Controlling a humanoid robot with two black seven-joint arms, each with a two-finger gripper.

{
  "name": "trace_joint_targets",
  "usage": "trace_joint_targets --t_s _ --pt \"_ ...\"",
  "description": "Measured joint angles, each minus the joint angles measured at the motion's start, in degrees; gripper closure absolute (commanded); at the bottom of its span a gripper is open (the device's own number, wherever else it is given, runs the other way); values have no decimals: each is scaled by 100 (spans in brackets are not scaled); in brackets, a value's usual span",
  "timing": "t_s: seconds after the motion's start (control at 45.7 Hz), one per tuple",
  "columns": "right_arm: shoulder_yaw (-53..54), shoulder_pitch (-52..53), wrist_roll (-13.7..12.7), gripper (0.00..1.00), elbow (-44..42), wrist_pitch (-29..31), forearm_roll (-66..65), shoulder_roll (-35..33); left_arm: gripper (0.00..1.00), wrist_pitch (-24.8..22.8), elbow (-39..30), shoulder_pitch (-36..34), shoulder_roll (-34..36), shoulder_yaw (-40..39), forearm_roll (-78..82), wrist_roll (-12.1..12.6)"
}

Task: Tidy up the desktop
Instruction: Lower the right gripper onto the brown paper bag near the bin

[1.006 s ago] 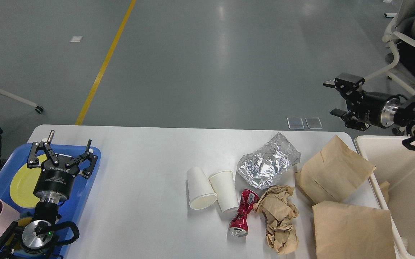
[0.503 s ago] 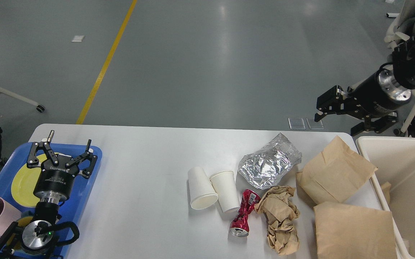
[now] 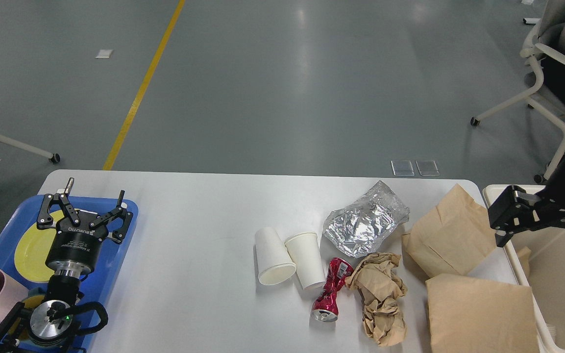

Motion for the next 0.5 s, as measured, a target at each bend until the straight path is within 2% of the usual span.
trace_joint_targets --t_s 0.153,0.35,0.438,0.503 --pt "-41 -740 0 9 -64 -389 -450 -609 4 -11 1 -4 0 0 0 0" --pt "224 -2724 107 10 -670 -1226 -1062 -1113 4 -11 1 -3 0 0 0 0" --pt "559 -3681 264 10 -881 -1787 -1404 -1150 4 -11 1 -2 0 0 0 1" --pt "762 -4328 518 10 -1084 -2206 -1590 -1140 4 -11 1 -2 0 0 0 1"
